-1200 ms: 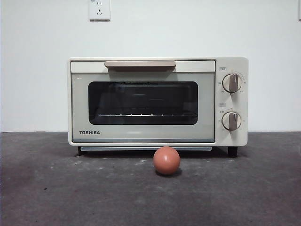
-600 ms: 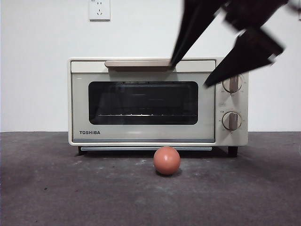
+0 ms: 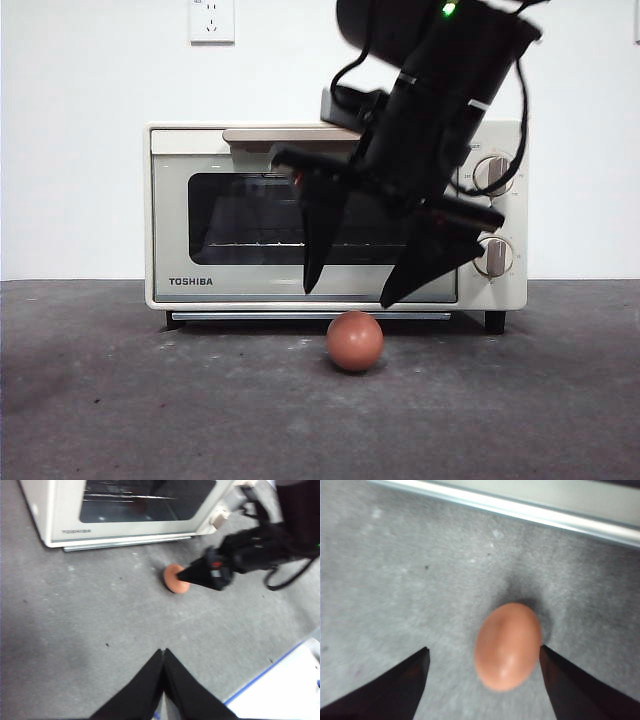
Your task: Eggoven
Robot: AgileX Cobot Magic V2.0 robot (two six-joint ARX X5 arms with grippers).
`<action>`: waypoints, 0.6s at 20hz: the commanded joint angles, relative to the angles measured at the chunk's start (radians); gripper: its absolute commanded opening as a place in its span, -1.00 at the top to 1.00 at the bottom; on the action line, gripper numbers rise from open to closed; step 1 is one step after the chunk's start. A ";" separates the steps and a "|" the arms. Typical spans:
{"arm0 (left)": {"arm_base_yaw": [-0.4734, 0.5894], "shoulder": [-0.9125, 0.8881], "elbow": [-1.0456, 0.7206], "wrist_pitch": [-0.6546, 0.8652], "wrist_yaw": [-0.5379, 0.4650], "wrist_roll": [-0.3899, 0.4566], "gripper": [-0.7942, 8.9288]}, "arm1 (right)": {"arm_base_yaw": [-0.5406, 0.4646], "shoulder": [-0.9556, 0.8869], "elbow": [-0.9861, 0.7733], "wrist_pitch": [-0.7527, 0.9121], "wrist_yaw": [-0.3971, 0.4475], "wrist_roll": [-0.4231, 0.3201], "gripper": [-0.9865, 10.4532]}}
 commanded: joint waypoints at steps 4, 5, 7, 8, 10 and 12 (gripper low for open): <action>-0.037 0.005 0.019 0.008 0.001 0.007 0.82 | 0.010 0.100 0.029 0.005 0.016 0.028 0.24; -0.043 0.005 0.019 0.008 0.001 0.007 0.82 | 0.011 0.112 0.029 0.014 0.017 0.030 0.24; -0.054 0.005 0.019 0.007 0.001 0.007 0.82 | 0.011 0.129 0.029 0.029 0.023 0.039 0.24; -0.058 0.005 0.019 0.008 0.001 0.007 0.82 | 0.011 0.135 0.029 0.035 0.028 0.042 0.24; -0.065 0.005 0.019 0.007 0.001 0.007 0.82 | 0.010 0.141 0.029 0.035 0.037 0.051 0.24; -0.070 0.005 0.019 0.008 0.001 0.007 0.82 | 0.010 0.143 0.029 0.039 0.040 0.055 0.30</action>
